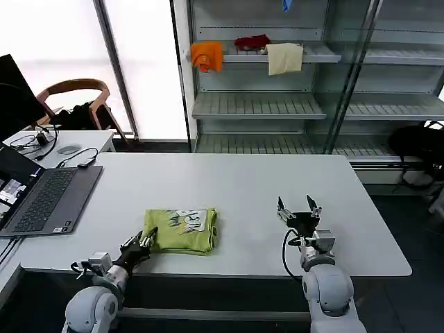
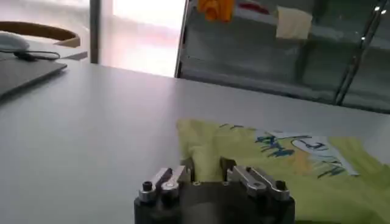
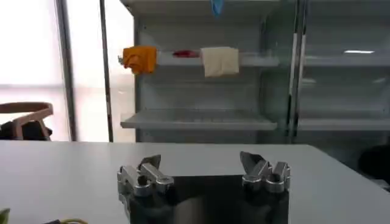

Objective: Fold and organize the clothes.

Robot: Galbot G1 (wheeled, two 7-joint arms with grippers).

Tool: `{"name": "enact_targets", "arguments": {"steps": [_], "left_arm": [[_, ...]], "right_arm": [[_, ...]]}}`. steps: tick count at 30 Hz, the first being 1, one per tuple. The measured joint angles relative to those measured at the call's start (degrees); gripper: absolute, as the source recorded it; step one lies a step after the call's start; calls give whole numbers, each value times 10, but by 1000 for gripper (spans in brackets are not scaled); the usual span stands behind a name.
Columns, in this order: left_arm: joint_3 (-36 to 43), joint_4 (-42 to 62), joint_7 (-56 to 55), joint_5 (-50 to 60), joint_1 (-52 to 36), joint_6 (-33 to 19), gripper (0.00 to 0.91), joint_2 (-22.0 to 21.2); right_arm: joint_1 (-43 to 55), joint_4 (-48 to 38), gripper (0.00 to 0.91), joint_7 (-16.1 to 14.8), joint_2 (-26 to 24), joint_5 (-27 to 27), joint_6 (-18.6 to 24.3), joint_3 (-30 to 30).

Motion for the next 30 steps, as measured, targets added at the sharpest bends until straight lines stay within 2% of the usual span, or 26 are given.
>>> {"name": "enact_targets", "arguments": {"steps": [8, 15, 24, 30], "left_arm": [[-10, -1, 12, 12, 4, -15, 0, 6], [-53, -9, 37, 99, -4, -51, 10, 27], [-134, 0, 79, 218, -31, -101, 10, 123], [-140, -8, 104, 309, -49, -127, 10, 183]], "right_arm": [[2, 1, 907, 1, -1, 0, 0, 1], [5, 4, 907, 1, -3, 3, 0, -1], [5, -4, 907, -1, 0, 9, 6, -2], [-1, -14, 907, -2, 2, 12, 16, 0]]}}
